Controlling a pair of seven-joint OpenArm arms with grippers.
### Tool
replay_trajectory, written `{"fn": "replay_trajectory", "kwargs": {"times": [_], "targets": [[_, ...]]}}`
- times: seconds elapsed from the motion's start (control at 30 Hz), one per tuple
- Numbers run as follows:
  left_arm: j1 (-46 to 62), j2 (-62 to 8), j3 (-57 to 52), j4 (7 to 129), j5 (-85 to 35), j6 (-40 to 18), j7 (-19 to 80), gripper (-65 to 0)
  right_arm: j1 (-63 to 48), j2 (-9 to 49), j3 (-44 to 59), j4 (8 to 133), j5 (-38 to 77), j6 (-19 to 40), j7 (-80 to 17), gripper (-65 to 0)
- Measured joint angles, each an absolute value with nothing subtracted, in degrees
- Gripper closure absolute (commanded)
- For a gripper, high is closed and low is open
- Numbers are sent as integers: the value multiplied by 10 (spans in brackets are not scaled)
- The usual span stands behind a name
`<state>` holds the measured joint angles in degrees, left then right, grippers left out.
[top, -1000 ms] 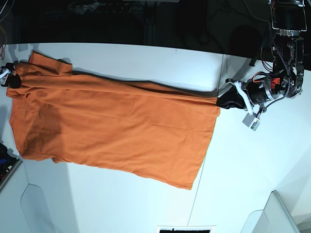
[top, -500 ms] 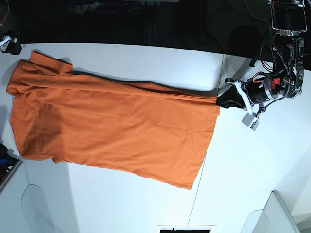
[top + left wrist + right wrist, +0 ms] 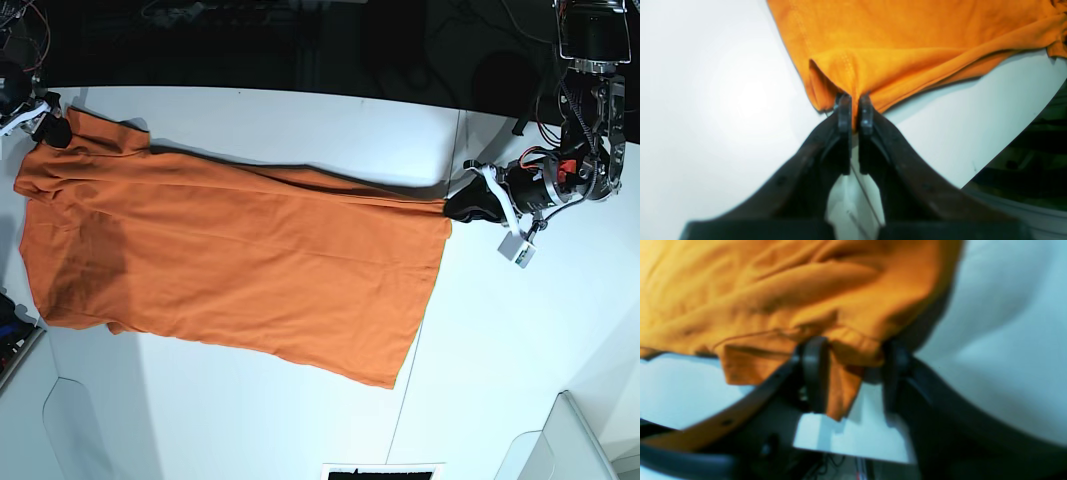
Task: Layout the t-shirt on the table in an organized manner, then fold the t-shirt properly
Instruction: 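Hold the shirt between both grippers and pull it taut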
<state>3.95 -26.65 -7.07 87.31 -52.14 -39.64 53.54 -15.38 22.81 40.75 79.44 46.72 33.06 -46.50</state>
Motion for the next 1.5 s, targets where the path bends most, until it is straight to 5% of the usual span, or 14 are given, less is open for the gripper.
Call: {"fn": "replay_trajectory", "kwargs": {"times": [0.1,0.53,0.93,1.5], "targets": [[40,-267,-71,873,-521,-396,536,0,-154,219,408,793,465,331,-461,0],[56,-270,-72,927,-578,-395,584,0,-174,208,410,806,484,331,-486,0],[103,-287,-72,981,-576,-395,587,0,-300,203,425,985,467,332,-509,0],[94,-286,-82,969,-449,-397,462,0,-184,203,438,961,445,332,-474,0]]}}
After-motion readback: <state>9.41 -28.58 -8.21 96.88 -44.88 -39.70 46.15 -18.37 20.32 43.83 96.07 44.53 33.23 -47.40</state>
